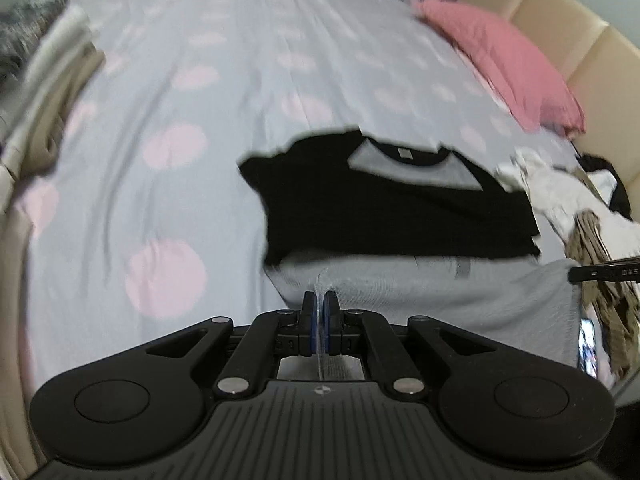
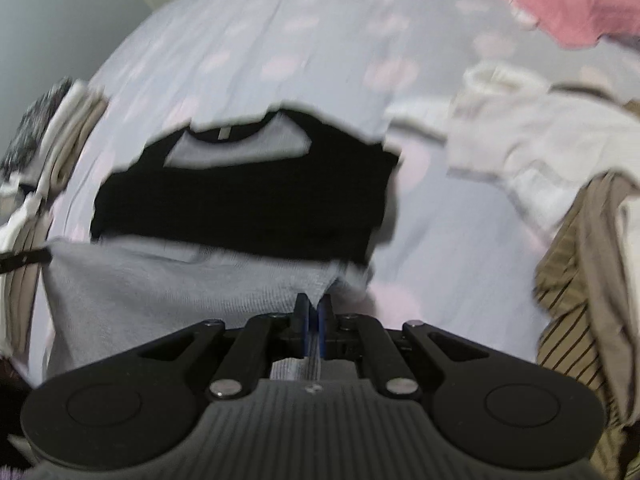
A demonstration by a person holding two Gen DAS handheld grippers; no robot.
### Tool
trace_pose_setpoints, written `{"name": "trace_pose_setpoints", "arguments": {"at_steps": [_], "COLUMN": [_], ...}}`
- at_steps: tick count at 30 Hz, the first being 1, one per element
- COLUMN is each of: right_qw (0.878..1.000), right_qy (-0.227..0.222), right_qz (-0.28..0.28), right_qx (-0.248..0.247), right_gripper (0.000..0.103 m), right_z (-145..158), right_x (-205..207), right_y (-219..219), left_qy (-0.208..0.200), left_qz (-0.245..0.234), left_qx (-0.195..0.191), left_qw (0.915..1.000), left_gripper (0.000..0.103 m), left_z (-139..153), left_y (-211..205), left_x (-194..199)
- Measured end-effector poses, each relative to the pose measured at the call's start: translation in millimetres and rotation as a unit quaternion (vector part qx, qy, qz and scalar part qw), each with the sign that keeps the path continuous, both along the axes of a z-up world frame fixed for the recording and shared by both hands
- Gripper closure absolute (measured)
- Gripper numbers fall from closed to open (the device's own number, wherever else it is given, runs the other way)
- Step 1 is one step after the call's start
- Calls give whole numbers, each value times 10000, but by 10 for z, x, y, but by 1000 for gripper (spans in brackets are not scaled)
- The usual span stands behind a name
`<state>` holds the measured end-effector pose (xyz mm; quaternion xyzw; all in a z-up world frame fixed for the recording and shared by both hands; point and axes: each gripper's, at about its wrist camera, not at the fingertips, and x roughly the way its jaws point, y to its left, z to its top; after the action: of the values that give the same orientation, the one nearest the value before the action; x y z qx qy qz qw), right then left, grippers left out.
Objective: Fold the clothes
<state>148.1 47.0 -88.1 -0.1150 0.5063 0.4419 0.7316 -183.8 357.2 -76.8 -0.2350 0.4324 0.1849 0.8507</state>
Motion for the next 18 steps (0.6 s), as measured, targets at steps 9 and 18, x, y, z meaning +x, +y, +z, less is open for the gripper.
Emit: {"name": "trace_pose_setpoints", "arguments": {"at_steps": [9,18], "right_qw": [9969,9910], "right_qy": [-651,-1259], "right_qz": [307,309], "right_qx": [-305,-327], "right_gripper": [92,65], "right_z": [-85,-31], "right_x": [-100,-195], "right_y": [252,88], "left_qy": [191,373], "left_qz": [-108,-668], "left_qx": [444,757], "left_qw": [9988,9942], "left_gripper": [95,79], "left_z": [-95,-88], "left_y": [-44,-272], "left_x": [108,41]}}
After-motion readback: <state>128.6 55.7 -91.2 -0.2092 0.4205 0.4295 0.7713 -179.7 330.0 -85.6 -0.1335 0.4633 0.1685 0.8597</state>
